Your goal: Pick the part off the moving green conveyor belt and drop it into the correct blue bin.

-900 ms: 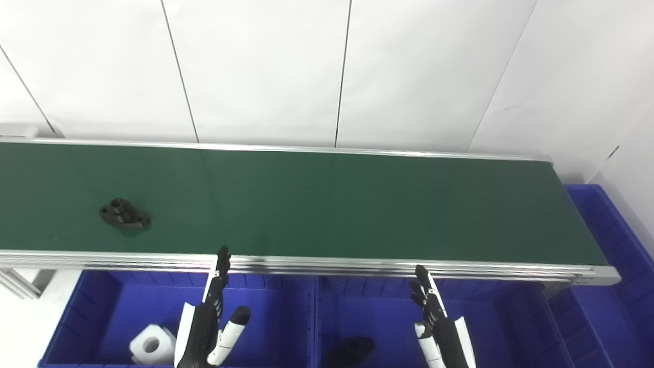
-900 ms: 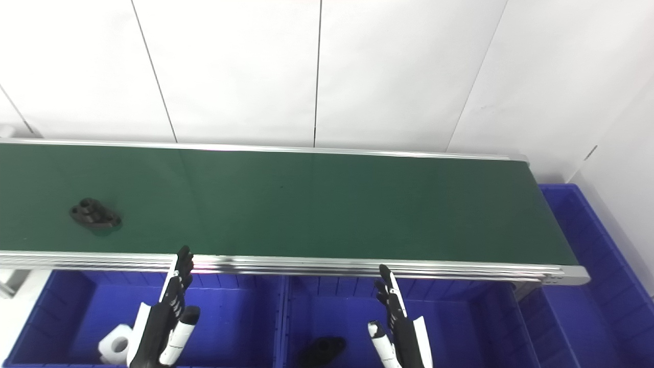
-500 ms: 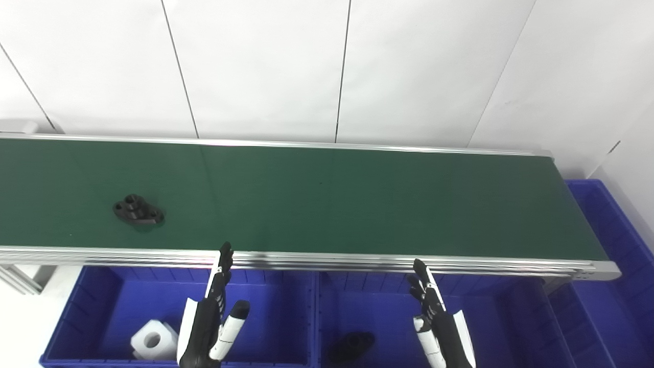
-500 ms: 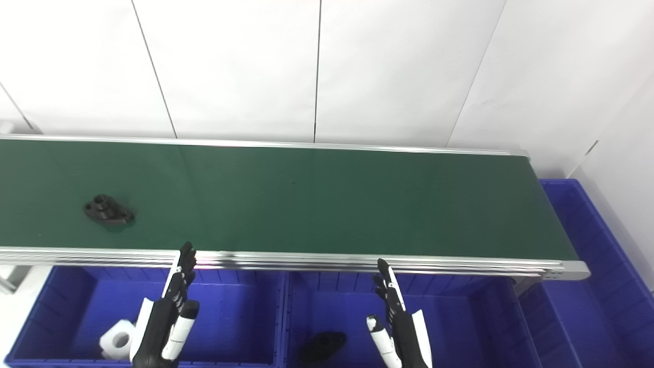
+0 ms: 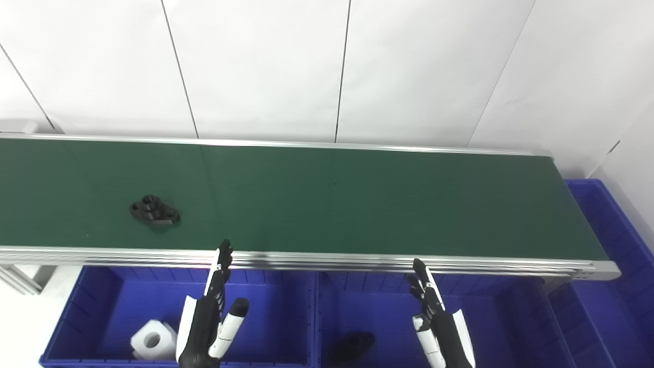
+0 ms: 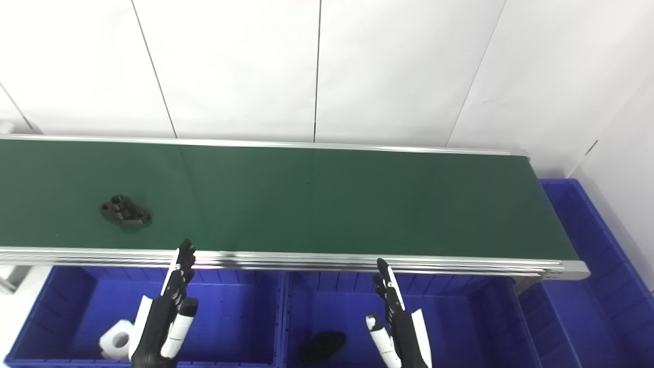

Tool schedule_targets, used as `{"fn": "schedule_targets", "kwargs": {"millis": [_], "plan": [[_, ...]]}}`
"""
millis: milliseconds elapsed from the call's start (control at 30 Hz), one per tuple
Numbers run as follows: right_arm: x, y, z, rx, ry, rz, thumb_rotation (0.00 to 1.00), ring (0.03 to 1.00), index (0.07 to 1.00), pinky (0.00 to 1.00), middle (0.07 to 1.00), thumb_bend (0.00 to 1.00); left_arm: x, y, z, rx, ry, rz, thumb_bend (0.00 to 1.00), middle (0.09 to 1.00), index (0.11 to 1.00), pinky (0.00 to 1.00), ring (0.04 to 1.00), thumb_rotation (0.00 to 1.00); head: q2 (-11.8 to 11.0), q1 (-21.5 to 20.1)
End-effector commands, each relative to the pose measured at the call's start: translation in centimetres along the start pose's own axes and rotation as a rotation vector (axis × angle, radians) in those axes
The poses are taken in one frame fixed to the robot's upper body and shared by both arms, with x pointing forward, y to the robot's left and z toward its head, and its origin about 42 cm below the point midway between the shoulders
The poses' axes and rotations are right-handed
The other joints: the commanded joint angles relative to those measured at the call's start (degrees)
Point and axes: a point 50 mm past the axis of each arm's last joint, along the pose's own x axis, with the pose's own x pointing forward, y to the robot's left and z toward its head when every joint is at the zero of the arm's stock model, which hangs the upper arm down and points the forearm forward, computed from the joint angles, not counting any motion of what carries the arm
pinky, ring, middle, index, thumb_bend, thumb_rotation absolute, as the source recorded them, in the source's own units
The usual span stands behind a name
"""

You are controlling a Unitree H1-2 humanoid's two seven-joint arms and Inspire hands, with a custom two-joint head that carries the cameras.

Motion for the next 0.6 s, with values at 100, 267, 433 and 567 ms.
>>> {"fn": "schedule_targets", "kwargs": {"millis": [100, 267, 433, 567], "plan": [[0.6, 0.3, 1.2, 0.014, -0.035, 0.0, 0.98, 0.946, 0.981, 0.95, 0.981, 0.83, 0.0, 0.1, 0.6, 0.005, -0.036, 0.0, 0.76, 1.0, 1.0, 1.0, 1.0, 0.96, 0.24, -0.1], [0.6, 0.4, 1.4, 0.01, -0.021, 0.003, 0.99, 0.95, 0.979, 0.95, 0.981, 0.84, -0.5, 0.1, -0.2, 0.024, -0.014, -0.002, 0.77, 1.0, 1.0, 1.0, 1.0, 0.96, 0.53, -0.46], [0.7, 0.4, 1.5, 0.016, -0.023, -0.004, 0.98, 0.95, 0.975, 0.95, 0.981, 0.83, -0.6, 0.1, -0.2, 0.021, -0.014, -0.009, 0.77, 1.0, 1.0, 1.0, 1.0, 0.95, 0.67, -0.51], [0.7, 0.4, 1.5, 0.011, -0.023, -0.006, 0.98, 0.943, 0.975, 0.94, 0.977, 0.83, -0.5, 0.0, -0.1, 0.018, -0.017, -0.011, 0.77, 1.0, 1.0, 1.0, 1.0, 0.96, 0.67, -0.51]]}}
